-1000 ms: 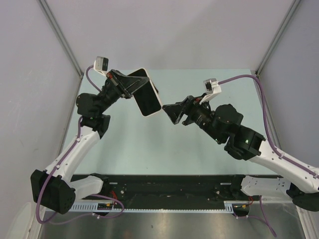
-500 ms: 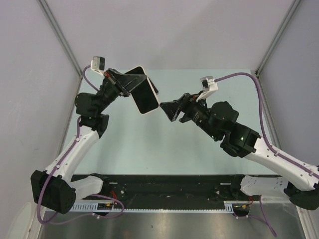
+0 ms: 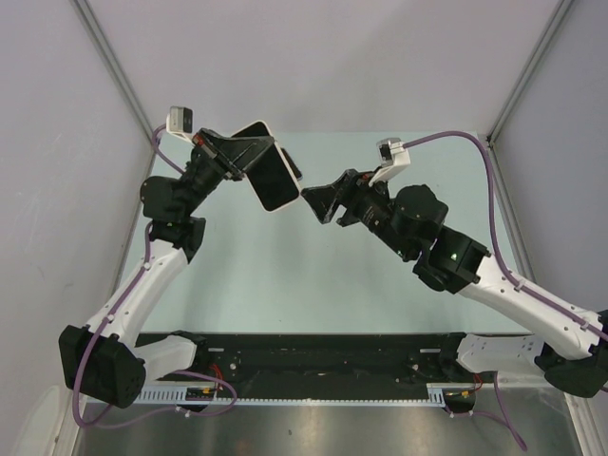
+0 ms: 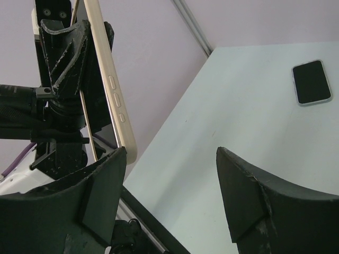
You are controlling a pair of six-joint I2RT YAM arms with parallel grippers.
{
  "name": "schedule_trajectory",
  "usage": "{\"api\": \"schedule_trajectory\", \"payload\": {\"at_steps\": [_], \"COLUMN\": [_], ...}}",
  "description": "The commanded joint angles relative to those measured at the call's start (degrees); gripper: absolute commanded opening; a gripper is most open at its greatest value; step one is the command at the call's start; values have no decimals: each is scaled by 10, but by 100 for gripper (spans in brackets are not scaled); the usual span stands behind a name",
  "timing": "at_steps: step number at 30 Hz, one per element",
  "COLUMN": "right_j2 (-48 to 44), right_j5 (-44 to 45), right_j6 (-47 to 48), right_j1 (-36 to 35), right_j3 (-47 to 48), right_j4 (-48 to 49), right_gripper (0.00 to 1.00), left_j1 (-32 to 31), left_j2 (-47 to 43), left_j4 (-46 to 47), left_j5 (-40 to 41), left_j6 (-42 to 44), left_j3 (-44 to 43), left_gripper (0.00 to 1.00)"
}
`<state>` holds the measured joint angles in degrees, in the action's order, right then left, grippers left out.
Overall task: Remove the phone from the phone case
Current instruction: Remove the phone case from the phone.
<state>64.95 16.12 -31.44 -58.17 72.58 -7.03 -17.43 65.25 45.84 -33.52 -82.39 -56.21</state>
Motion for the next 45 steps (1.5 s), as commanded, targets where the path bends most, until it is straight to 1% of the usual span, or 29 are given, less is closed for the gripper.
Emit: {"api": "schedule_trajectory", "payload": {"at_steps": [1, 9, 13, 16, 24, 31, 45], "right_j2": [69, 94, 116, 130, 144, 152, 175], "right_j5": [-10, -2, 28, 33, 29, 3, -21], "right_j6": [6, 9, 26, 27, 30, 30, 20], "right_j1": [-2, -4, -19, -23, -22, -18, -5], "right_j3": [6, 24, 46, 57, 59, 59, 59], "right_j4": [-34, -56, -85, -102, -103, -84, -76], "right_gripper": [73, 74, 74, 74, 75, 75, 75], "left_j1": [-33, -33, -33, -33, -33, -33, -33], "left_j2": [-36, -38, -37, -36, -33, -31, -32], "left_j4": [69, 68, 68, 70, 73, 79, 80], "left_j5": [-34, -33, -32, -31, -32, -31, -32], "left_j6": [-60, -59, -59, -59, -62, -67, -69], "left_j3": [-22, -23, -24, -24, -28, -24, -26], "left_gripper": [0, 0, 0, 0, 0, 0, 0]}}
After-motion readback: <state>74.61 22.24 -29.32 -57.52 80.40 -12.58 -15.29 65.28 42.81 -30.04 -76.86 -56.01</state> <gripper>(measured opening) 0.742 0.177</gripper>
